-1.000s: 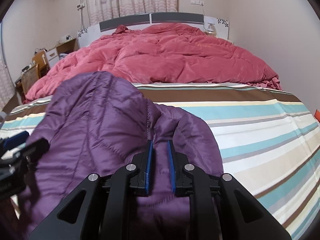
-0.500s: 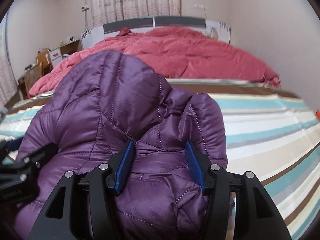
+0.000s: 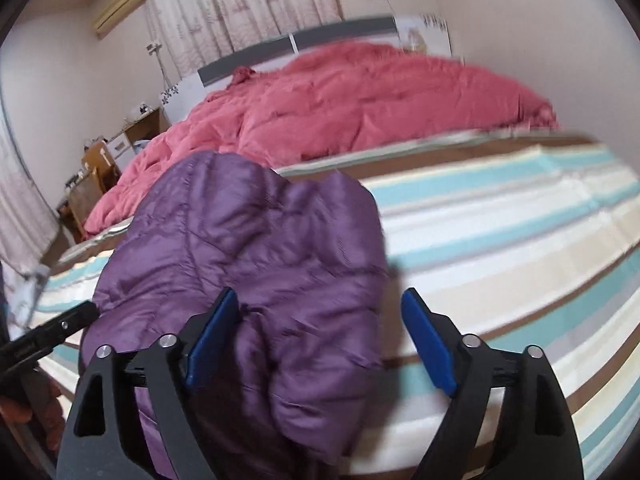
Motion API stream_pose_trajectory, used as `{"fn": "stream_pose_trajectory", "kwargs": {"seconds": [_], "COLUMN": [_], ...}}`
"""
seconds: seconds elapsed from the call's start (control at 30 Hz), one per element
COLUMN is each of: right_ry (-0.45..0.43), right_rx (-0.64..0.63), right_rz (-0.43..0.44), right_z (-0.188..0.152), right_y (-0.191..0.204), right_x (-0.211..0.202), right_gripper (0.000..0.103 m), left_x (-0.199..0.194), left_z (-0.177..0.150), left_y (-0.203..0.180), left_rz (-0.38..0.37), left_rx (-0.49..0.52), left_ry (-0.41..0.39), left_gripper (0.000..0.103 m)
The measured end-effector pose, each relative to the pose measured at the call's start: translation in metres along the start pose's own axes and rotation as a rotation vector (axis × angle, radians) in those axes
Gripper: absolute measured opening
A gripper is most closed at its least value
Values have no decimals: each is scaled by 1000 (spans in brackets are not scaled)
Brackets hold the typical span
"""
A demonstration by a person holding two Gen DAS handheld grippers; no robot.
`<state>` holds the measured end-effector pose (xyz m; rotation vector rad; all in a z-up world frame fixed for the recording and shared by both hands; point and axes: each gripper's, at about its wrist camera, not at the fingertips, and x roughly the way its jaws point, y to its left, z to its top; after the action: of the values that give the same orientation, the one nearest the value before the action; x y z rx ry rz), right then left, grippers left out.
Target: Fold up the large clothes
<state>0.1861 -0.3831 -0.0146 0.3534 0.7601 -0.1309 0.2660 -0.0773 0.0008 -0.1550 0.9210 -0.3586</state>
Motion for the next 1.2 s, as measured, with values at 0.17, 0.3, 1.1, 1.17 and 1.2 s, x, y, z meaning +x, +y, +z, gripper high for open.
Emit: {"fn": "stream_pose_trajectory", "kwargs": {"seconds": [0.17,0.3,1.1,1.17,1.2], "right_ry": [132,204,77,66,62], "right_rx": [158,250,172,160,160], "right_rz": [135,225,364,369,375], "right_z": [-7,-16,-21,-22,-24], "right_y": [-25,-33,-9,-4,-2], "right_x": [26,45,9,2,-2], "right_gripper": [91,91,33,33,33], "left_x": [14,20,-14,-23,-28], "left_z": [0,-1,-15,-18,-20], "left_y": [3,-2,-46,-48,-48], "left_rz": [-79,-140,-119,-110,-108], "left_rx": [-17,8,198,208,214], "left_ry": [70,118,41,22,14], "left_gripper": [101,101,57,56,56]}}
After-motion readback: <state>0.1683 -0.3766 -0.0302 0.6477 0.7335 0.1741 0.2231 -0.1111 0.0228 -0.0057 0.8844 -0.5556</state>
